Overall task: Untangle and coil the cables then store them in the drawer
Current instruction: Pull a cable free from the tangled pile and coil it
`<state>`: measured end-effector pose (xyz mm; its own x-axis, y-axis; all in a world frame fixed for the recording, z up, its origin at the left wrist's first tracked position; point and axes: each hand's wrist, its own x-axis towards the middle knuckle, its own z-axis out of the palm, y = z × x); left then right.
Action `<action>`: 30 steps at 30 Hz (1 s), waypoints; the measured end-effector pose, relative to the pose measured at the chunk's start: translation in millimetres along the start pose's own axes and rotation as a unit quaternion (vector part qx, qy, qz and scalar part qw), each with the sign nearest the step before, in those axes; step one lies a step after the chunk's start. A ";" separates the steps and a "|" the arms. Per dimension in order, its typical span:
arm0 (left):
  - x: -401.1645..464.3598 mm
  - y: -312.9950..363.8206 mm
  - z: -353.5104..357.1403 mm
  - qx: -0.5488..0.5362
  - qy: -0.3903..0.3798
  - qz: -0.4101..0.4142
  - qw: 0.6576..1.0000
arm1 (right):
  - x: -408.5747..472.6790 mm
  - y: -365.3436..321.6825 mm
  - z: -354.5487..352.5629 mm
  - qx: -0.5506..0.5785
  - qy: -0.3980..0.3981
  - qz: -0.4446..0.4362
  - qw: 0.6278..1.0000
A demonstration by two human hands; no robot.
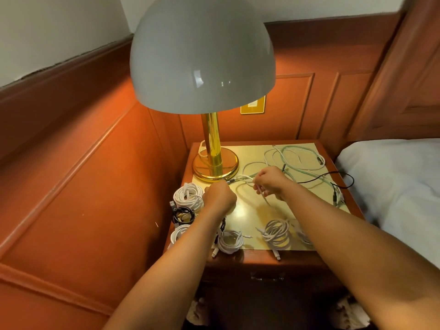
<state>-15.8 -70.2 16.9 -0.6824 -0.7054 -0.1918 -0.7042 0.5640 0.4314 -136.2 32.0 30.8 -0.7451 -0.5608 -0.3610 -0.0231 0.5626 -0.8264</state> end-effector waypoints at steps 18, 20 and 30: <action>-53.2 120.2 -25.2 -0.375 0.003 0.055 0.926 | -55.8 -50.6 -124.7 0.032 0.219 -0.175 0.959; -57.4 128.5 -27.2 -0.400 -0.034 0.046 0.915 | -64.0 -45.4 -130.2 -0.075 0.278 -0.214 0.934; -55.8 145.2 -25.7 -0.514 -0.093 -0.046 0.851 | -78.8 9.7 -112.5 -0.094 0.427 -0.205 0.875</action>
<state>-74.9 40.0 112.9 -0.7202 -0.5923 -0.3613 -0.2770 -0.2320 0.9324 -152.7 149.9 99.8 -0.8732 -0.1248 0.4711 -0.4550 0.5553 -0.6962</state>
